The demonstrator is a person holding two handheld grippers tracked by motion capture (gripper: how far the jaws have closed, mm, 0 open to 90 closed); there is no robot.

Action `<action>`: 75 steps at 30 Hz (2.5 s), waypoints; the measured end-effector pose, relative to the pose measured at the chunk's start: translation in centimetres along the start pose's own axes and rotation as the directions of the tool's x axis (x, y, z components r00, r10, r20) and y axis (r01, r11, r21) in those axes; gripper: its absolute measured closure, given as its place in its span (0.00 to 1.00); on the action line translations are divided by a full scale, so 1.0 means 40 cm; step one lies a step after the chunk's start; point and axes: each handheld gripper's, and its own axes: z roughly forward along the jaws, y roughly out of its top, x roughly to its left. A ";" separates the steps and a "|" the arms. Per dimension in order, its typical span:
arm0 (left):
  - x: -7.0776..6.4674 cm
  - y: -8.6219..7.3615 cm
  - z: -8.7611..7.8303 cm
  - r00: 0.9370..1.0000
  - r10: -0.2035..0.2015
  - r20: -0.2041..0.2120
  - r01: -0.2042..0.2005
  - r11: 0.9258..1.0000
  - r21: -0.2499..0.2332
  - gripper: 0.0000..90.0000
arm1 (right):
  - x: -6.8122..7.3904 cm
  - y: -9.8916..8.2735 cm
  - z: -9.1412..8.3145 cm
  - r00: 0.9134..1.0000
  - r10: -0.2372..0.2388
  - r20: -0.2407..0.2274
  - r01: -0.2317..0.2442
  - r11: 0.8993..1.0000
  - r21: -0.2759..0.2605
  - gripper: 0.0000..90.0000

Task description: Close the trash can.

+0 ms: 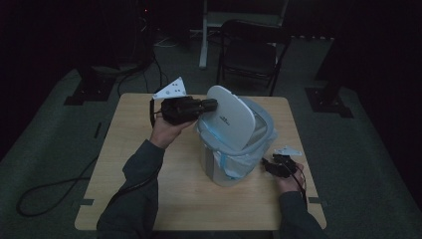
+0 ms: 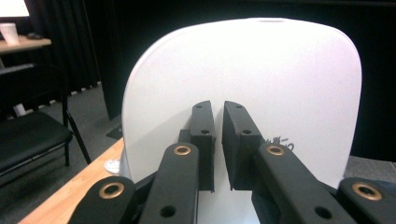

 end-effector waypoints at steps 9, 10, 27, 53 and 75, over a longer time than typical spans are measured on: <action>0.010 0.005 0.075 1.000 -0.013 -0.001 0.013 0.997 0.070 0.94 | -0.001 0.000 0.001 1.000 0.000 -0.002 0.000 1.000 -0.001 0.51; 0.012 0.006 0.082 1.000 -0.013 -0.003 0.013 0.997 0.080 0.94 | -0.002 0.000 0.001 1.000 0.001 -0.003 -0.001 1.000 -0.001 0.51; 0.011 0.033 0.173 1.000 0.002 -0.024 0.004 0.966 0.258 0.98 | -0.002 0.000 0.001 1.000 0.000 -0.002 0.000 1.000 -0.002 0.51; 0.011 0.071 0.200 0.997 0.004 -0.076 0.026 0.920 0.390 0.87 | -0.003 0.000 0.000 1.000 -0.002 -0.004 0.002 1.000 -0.001 0.51; 0.053 0.039 0.092 0.987 -0.030 -0.156 0.078 0.946 0.313 0.83 | 0.000 -0.002 -0.002 1.000 0.001 0.002 -0.001 1.000 -0.001 0.51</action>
